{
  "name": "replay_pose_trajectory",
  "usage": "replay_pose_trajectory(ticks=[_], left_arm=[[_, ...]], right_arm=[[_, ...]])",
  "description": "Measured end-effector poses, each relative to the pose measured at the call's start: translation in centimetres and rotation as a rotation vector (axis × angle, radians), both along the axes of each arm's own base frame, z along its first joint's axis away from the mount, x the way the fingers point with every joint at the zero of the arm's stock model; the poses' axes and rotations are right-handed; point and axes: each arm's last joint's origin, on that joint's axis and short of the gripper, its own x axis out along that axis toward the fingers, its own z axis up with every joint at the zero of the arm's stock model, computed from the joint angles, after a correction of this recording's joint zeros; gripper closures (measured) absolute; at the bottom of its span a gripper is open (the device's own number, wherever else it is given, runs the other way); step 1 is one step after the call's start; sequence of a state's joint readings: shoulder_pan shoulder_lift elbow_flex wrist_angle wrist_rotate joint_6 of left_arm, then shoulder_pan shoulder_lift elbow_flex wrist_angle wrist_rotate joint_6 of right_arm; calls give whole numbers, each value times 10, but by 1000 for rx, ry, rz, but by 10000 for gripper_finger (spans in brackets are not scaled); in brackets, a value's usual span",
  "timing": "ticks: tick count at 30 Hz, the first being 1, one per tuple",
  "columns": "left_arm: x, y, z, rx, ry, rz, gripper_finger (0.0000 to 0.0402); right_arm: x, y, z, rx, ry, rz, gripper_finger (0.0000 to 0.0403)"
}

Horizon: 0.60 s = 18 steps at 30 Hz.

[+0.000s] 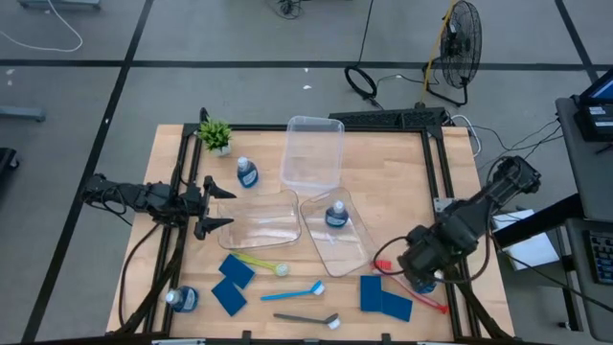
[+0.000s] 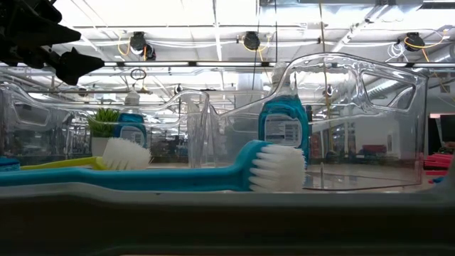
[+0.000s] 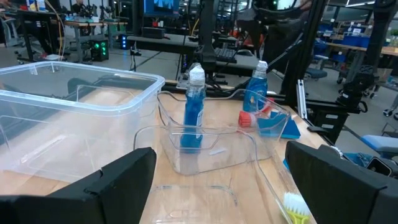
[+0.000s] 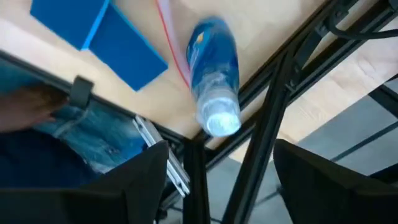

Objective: Pick & Place Kitchen Sink Supplies
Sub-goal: Put the blue soap dispenser into the right transparent bin

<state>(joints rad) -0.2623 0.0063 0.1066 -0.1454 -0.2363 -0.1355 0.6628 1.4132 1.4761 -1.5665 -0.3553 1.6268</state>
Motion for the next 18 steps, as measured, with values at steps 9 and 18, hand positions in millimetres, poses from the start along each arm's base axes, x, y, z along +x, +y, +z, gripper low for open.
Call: replay_pose_trajectory(ticks=[9,18], left_arm=[[0,0,0,0,0,0,41],[0,0,0,0,0,0,41]], right_arm=[[-2,1,-19,-123,32,-62,129],[1,5,-45,-82,42,-54,135]])
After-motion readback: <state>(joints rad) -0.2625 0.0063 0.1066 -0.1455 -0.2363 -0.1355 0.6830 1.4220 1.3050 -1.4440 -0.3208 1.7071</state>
